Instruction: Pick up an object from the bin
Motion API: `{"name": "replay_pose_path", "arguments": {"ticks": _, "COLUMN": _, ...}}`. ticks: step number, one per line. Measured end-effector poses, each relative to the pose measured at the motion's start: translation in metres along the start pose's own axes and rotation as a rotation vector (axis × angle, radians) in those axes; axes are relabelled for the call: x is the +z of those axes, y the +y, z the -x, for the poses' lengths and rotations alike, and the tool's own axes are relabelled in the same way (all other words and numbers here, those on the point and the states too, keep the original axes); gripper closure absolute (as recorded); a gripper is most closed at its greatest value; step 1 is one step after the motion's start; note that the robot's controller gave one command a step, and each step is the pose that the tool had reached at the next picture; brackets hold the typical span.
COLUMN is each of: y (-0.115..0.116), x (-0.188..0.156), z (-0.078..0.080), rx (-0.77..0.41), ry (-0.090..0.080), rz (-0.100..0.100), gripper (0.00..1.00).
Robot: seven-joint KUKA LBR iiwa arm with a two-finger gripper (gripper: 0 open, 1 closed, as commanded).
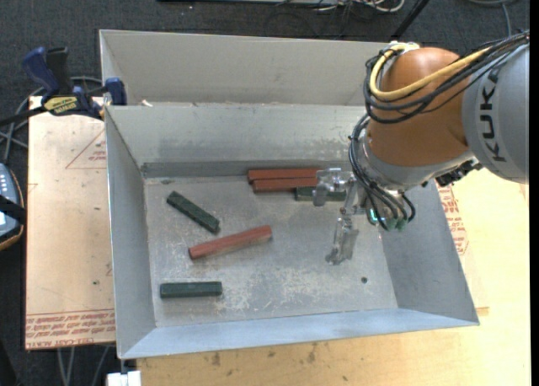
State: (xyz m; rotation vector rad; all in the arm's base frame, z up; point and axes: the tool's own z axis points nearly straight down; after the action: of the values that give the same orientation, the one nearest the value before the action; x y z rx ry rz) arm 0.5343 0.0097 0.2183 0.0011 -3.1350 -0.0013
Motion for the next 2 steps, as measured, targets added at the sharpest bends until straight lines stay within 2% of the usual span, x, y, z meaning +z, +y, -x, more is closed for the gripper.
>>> {"name": "replay_pose_path", "arguments": {"ticks": 1, "y": 0.0, "x": -0.004, "z": 0.002, "rx": 0.0, "ry": -0.008, "rz": 0.0, "gripper": 0.0}}
{"name": "replay_pose_path", "arguments": {"ticks": 2, "y": 0.039, "x": 0.058, "z": 0.026, "rx": -0.121, "ry": -0.012, "rz": 0.0, "gripper": 0.0}}
